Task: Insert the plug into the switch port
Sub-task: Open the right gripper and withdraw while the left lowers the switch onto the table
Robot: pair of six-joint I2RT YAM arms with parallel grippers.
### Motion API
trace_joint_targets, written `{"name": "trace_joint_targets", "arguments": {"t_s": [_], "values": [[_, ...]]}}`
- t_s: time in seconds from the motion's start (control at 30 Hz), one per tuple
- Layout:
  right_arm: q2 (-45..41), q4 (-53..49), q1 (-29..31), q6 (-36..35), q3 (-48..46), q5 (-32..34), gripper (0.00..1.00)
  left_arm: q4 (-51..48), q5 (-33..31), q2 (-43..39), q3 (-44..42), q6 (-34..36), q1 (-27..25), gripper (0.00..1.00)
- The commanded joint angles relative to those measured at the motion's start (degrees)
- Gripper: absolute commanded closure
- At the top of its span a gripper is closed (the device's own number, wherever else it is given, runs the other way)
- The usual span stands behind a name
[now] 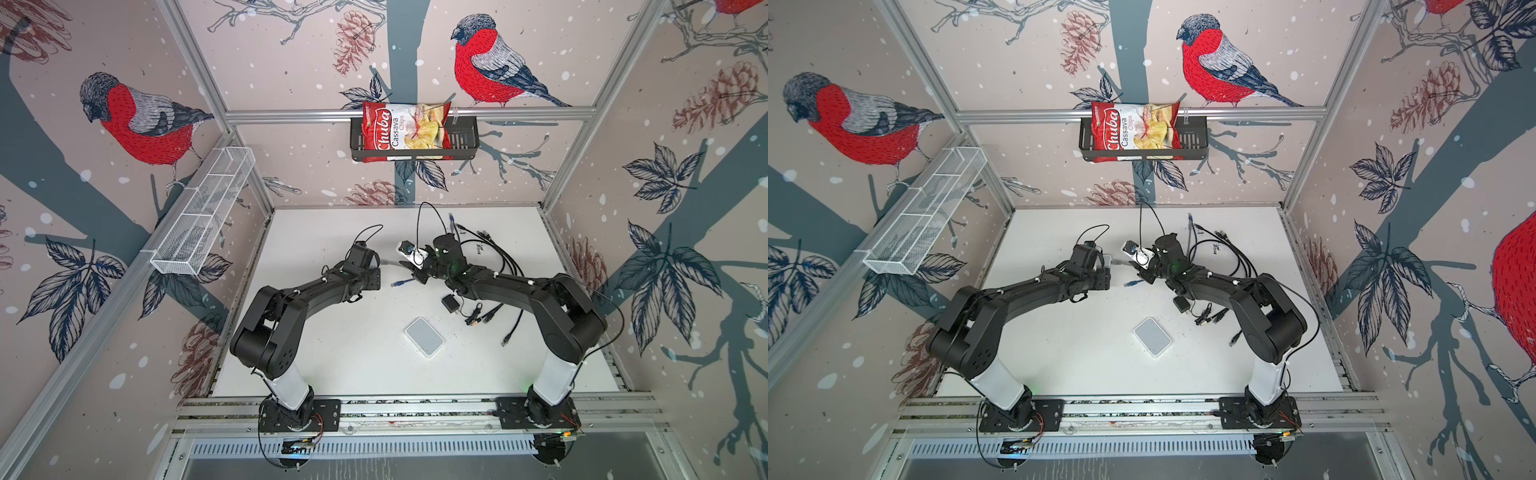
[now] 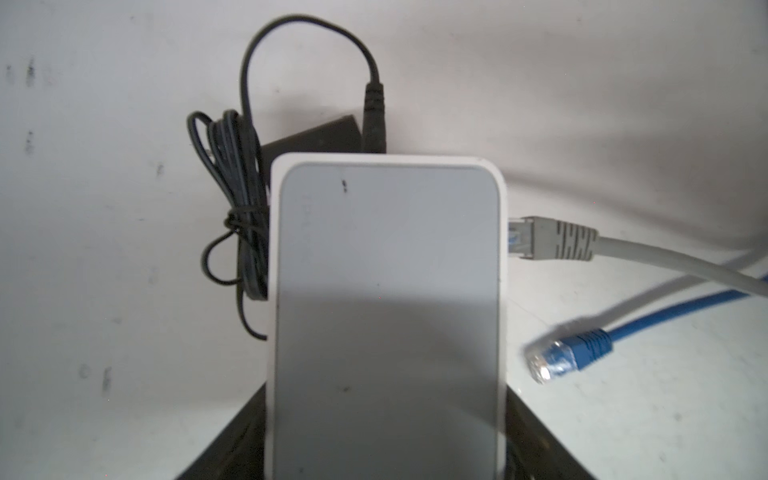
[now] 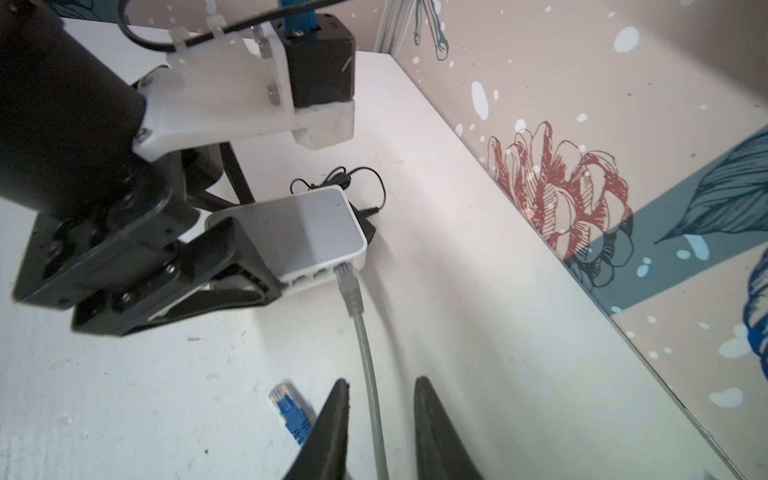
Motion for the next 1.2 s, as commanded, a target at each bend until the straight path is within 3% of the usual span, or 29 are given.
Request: {"name": "trace_joint_targets", "arguments": {"t_s": [0.0,0.3,0.5,0.57,0.73,0.9,1.17], "values": [[-0.95,0.43,-0.91,1.28,-0.61,1.54,0.71,-2.06,-2.99,2.41,2.18,-0.51,0.21,0.43],[-2.08,-1.91,-3.2,-1.88,-2.43,3.99,0.71,-3.5,-3.93,6.48,2.21,-1.19,0.21,0.34],[-3.55,-2.94,-4.83,-1.09,-2.51,5.33,0.71,-3.43,-4.61,4.95,2.19,-1.14,0.21,0.18],[-3.73,-4.35,-5.39,0.11,-1.6,6.62,0.71,-3.25,-4.78,4.03,2.19,-0.86,0.2,0.04],[-3.93,-7.78,-7.45,7.24,1.18,9.78,0.71,-2.26,-4.63,0.92,1.76,-0.19,0.21,0.03],[-5.54,-10.2,-8.94,13.89,2.11,8.3,0.7,1.32,-3.44,-3.99,-1.12,1.83,0.2,0.03],[-8.51,-12.9,-8.84,13.23,1.17,1.69,0.69,8.71,0.87,-14.45,-8.87,4.52,0.16,0.03]]}}
